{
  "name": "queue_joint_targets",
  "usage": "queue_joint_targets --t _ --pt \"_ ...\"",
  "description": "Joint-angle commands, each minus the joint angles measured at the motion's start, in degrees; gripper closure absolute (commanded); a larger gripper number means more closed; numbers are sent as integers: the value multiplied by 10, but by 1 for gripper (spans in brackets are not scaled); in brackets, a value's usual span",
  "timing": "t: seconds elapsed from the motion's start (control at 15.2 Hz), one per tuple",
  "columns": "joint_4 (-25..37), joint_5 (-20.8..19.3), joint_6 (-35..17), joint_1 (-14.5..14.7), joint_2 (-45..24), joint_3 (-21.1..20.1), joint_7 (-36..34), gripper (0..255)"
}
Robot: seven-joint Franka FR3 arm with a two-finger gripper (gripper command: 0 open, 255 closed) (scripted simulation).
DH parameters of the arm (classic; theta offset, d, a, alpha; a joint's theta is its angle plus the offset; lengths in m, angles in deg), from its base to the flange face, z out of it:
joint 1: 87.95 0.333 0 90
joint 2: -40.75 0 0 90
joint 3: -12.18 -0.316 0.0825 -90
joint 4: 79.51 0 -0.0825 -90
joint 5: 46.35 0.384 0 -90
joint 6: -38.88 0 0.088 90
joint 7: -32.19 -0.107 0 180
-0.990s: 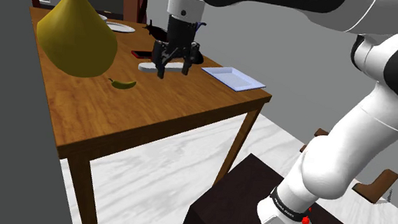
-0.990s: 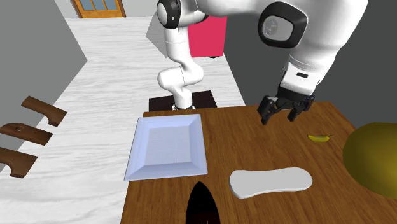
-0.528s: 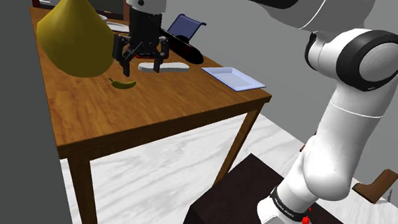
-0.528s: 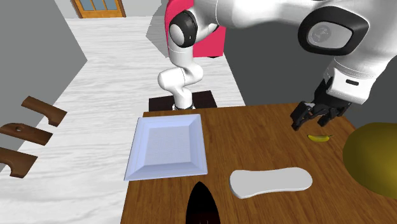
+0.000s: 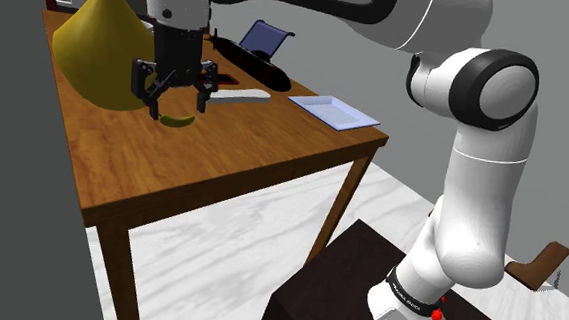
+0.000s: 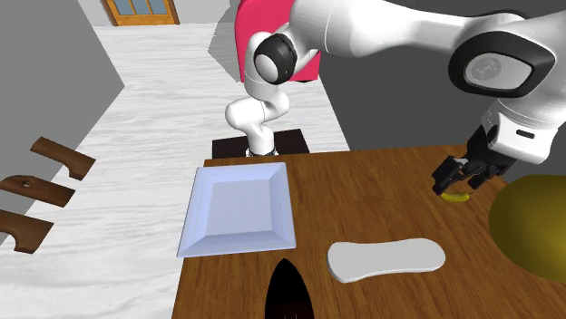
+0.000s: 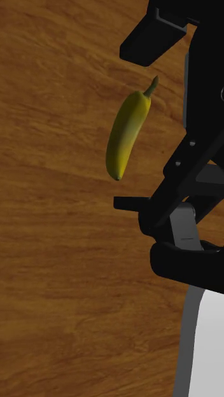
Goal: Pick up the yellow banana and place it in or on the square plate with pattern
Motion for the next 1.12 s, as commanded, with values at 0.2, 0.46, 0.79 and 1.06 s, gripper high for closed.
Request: queue_joint_targets --t 0.2,0.46,0.79,1.06 --pt "-36 2 -31 -5 6 1 0 0" --pt "-36 2 -31 -5 6 1 0 0" --pt "-36 2 -31 -5 6 1 0 255" --pt "-36 2 -31 -5 6 1 0 255"
